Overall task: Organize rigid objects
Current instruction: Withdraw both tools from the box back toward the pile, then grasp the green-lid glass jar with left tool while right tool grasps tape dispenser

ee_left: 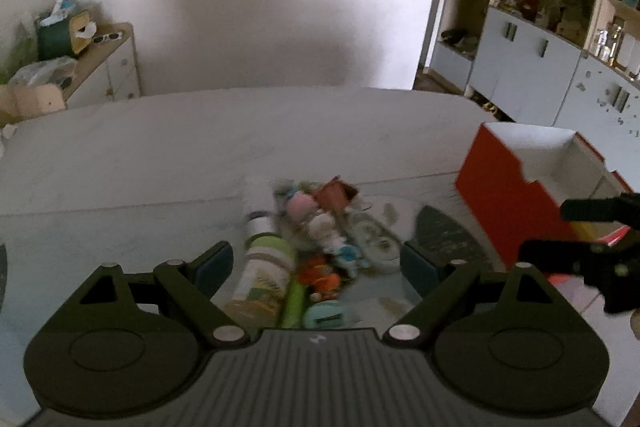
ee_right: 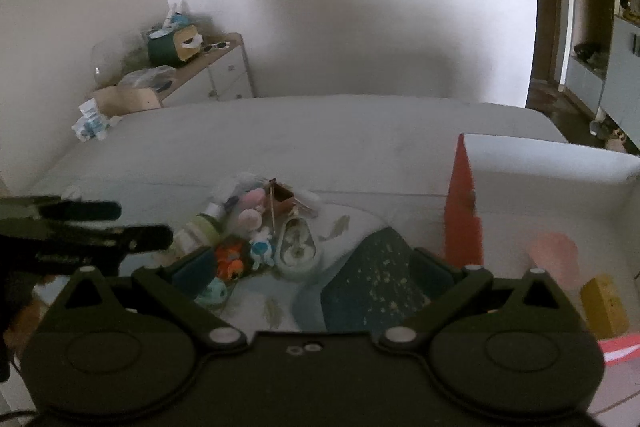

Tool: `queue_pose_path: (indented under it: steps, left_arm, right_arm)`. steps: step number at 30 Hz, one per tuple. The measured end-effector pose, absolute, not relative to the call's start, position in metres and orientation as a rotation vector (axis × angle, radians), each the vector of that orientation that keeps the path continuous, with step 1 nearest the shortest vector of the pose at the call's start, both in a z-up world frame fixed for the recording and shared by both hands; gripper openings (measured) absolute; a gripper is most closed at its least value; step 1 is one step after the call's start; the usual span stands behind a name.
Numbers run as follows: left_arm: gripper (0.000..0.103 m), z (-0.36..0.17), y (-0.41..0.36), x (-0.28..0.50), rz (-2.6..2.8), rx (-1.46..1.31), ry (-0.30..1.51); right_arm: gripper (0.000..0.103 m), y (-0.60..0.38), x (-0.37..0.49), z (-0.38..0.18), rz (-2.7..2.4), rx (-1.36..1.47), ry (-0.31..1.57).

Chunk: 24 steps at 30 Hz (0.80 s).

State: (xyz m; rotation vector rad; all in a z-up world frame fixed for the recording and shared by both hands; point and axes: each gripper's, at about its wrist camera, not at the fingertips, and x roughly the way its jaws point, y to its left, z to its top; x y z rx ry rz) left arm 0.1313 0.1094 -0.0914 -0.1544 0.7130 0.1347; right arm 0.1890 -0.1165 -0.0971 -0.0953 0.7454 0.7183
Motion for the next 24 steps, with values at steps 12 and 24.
queue_pose_path:
  steps: [12, 24]
  left_arm:
    - [0.091, -0.139, 0.150, 0.154, 0.154, -0.245, 0.800]
    - [0.091, -0.164, 0.165, 0.163, 0.216, -0.223, 0.839]
  right_arm:
    - [0.101, -0.058, 0.229, -0.141, 0.671, -0.155, 0.843]
    - [0.091, -0.030, 0.244, -0.169, 0.635, -0.236, 0.894]
